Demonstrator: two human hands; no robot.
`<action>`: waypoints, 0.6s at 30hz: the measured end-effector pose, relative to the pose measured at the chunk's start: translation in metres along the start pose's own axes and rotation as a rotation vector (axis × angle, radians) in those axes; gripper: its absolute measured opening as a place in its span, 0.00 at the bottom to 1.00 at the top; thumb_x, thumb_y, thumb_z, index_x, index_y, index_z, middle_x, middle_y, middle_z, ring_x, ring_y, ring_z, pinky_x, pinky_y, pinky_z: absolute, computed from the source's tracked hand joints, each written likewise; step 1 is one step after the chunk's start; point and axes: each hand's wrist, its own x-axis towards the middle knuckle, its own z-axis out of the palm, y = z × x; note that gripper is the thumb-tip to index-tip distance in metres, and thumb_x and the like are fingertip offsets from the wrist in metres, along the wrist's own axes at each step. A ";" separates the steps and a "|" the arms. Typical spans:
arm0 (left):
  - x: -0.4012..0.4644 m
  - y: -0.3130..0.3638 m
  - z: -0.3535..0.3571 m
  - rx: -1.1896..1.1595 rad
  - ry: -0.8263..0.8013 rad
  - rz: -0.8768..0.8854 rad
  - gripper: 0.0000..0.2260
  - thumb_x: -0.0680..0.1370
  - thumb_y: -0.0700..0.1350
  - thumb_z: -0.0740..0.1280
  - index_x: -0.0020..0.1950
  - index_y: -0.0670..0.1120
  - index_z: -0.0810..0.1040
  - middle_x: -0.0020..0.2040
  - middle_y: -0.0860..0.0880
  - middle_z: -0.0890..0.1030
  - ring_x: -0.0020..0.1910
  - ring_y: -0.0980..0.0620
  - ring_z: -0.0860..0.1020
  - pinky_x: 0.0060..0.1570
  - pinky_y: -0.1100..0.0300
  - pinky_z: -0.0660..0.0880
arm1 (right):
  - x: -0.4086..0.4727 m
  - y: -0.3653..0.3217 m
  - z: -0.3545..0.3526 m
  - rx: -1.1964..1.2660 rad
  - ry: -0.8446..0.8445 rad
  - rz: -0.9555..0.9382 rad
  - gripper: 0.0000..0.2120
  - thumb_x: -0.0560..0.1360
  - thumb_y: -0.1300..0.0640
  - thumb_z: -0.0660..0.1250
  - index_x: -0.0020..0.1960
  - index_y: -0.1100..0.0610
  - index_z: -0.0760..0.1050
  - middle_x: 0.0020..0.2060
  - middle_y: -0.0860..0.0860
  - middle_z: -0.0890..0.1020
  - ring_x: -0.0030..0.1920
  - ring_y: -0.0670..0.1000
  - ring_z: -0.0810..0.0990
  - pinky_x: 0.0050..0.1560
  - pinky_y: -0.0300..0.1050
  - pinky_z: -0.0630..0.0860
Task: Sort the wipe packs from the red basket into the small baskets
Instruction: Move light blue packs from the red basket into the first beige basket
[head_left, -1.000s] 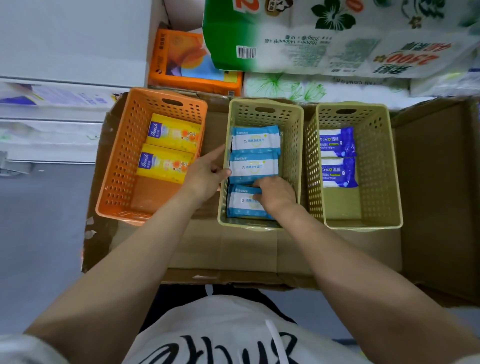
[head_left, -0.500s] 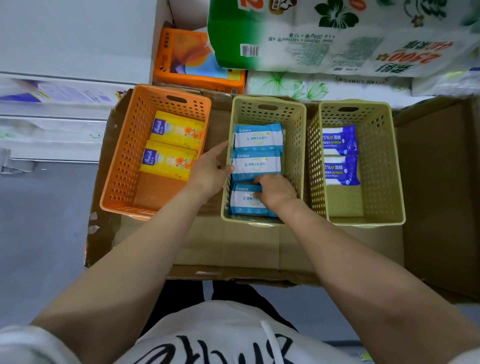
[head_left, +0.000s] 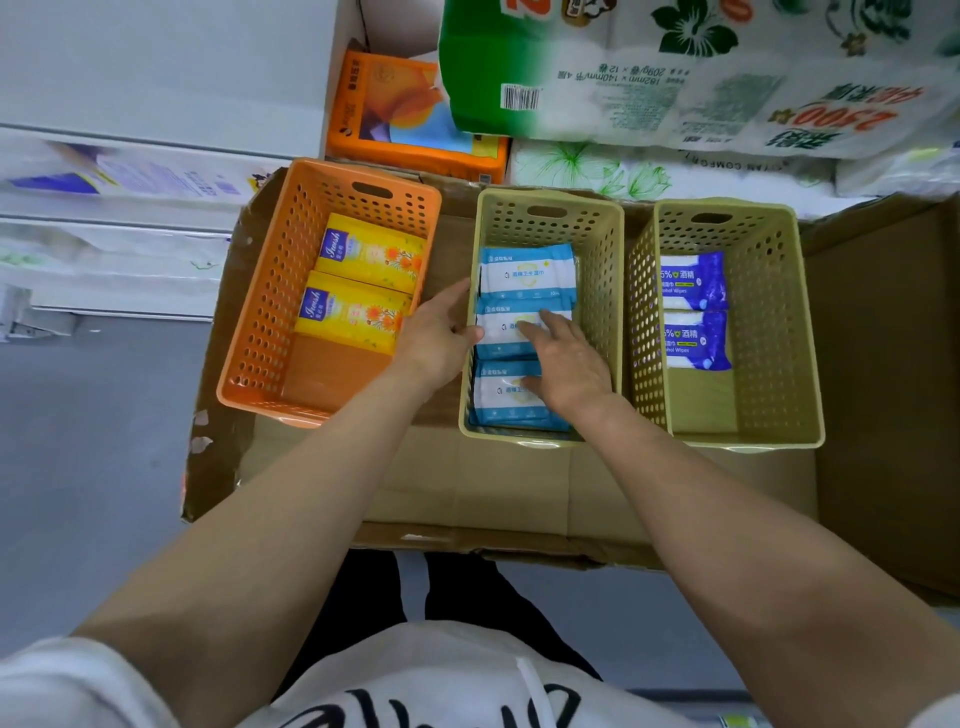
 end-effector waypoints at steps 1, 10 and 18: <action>0.000 0.000 0.000 -0.002 -0.005 0.005 0.30 0.79 0.38 0.67 0.76 0.58 0.63 0.64 0.45 0.77 0.61 0.46 0.77 0.51 0.44 0.81 | 0.001 0.002 0.001 0.014 -0.009 -0.004 0.38 0.74 0.52 0.73 0.78 0.47 0.57 0.79 0.52 0.55 0.78 0.55 0.52 0.75 0.54 0.58; -0.001 0.000 0.000 0.034 0.017 0.031 0.29 0.79 0.39 0.67 0.76 0.58 0.64 0.64 0.45 0.76 0.61 0.46 0.77 0.51 0.46 0.82 | -0.004 0.001 0.010 0.052 0.040 -0.001 0.34 0.76 0.55 0.71 0.78 0.49 0.59 0.78 0.53 0.58 0.77 0.55 0.55 0.74 0.52 0.60; -0.017 0.007 -0.015 0.261 0.020 0.072 0.27 0.80 0.44 0.66 0.77 0.49 0.61 0.66 0.43 0.77 0.61 0.43 0.78 0.57 0.45 0.78 | -0.012 -0.014 -0.014 0.135 0.000 0.102 0.27 0.78 0.50 0.66 0.75 0.54 0.65 0.73 0.54 0.66 0.72 0.55 0.63 0.71 0.51 0.64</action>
